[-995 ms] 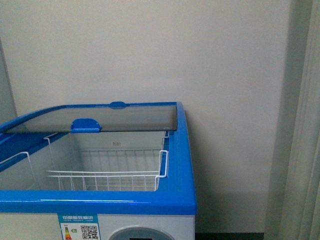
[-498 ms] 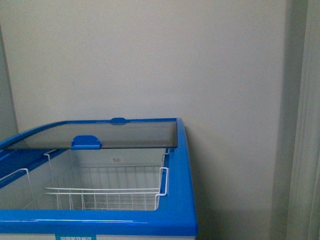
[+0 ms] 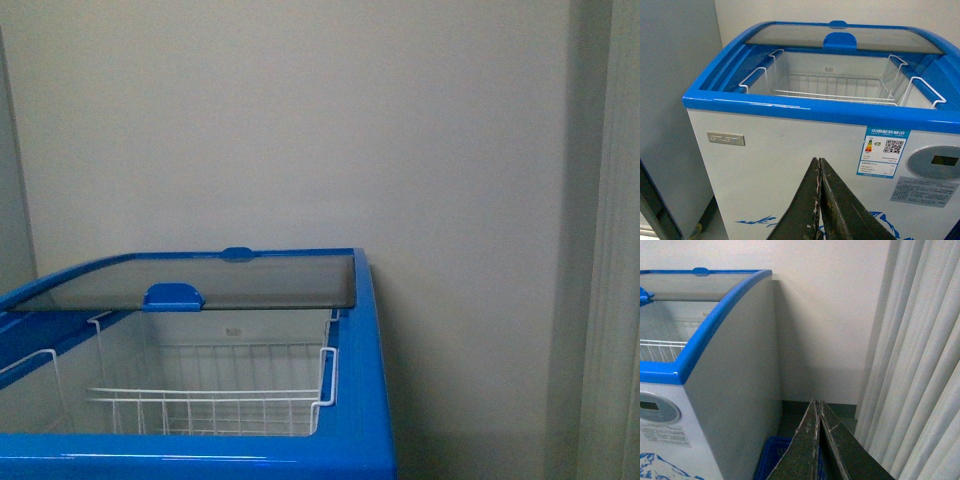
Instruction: Put drink in fridge
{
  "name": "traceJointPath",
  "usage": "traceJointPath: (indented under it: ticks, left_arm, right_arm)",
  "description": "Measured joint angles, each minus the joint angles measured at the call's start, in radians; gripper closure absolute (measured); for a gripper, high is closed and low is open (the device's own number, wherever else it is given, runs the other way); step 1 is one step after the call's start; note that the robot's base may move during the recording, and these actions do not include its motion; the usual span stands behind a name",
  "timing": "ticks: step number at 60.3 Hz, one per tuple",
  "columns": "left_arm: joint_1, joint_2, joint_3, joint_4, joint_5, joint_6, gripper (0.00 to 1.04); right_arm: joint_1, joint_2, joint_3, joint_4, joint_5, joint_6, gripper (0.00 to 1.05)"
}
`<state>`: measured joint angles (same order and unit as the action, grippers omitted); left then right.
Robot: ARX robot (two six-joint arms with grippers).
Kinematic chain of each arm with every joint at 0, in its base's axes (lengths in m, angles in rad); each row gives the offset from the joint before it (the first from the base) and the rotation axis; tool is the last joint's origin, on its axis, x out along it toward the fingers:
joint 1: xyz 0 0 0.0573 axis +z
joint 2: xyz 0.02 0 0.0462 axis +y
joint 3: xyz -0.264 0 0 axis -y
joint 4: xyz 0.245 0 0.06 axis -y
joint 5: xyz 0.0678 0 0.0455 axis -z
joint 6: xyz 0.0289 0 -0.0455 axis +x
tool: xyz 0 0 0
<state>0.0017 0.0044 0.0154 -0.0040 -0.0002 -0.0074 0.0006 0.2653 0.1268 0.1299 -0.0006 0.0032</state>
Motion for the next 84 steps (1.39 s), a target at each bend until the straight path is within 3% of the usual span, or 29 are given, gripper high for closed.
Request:
traceJointPath:
  ticks: [13, 21, 47, 50, 54, 72, 77, 81, 84]
  left_arm:
    - [0.000, 0.000, 0.000, 0.000, 0.000, 0.000, 1.02]
    - [0.000, 0.000, 0.000, 0.000, 0.000, 0.000, 1.02]
    - [0.000, 0.000, 0.000, 0.000, 0.000, 0.000, 1.02]
    - [0.000, 0.000, 0.000, 0.000, 0.000, 0.000, 1.02]
    - [0.000, 0.000, 0.000, 0.000, 0.000, 0.000, 1.02]
    - [0.000, 0.000, 0.000, 0.000, 0.000, 0.000, 0.36]
    - [0.000, 0.000, 0.000, 0.000, 0.000, 0.000, 0.24]
    - [0.000, 0.000, 0.000, 0.000, 0.000, 0.000, 0.08]
    - [0.000, 0.000, 0.000, 0.000, 0.000, 0.002, 0.08]
  right_arm:
    - [0.000, -0.062, -0.051, -0.005, 0.000, 0.000, 1.02]
    - [0.000, -0.187, -0.068, -0.132, 0.002, 0.000, 1.02]
    - [0.000, -0.257, -0.111, -0.132, 0.000, -0.001, 1.02]
    - [0.000, -0.259, -0.111, -0.131, 0.000, -0.001, 0.95]
    - [0.000, -0.260, -0.111, -0.131, 0.000, -0.001, 0.80]
    - [0.000, -0.260, -0.111, -0.131, 0.000, -0.001, 0.14]
    - [0.000, -0.260, -0.111, -0.131, 0.000, 0.000, 0.06]
    - [0.000, -0.260, -0.111, -0.131, 0.000, 0.000, 0.08]
    - [0.000, -0.260, -0.111, -0.131, 0.000, 0.000, 0.07]
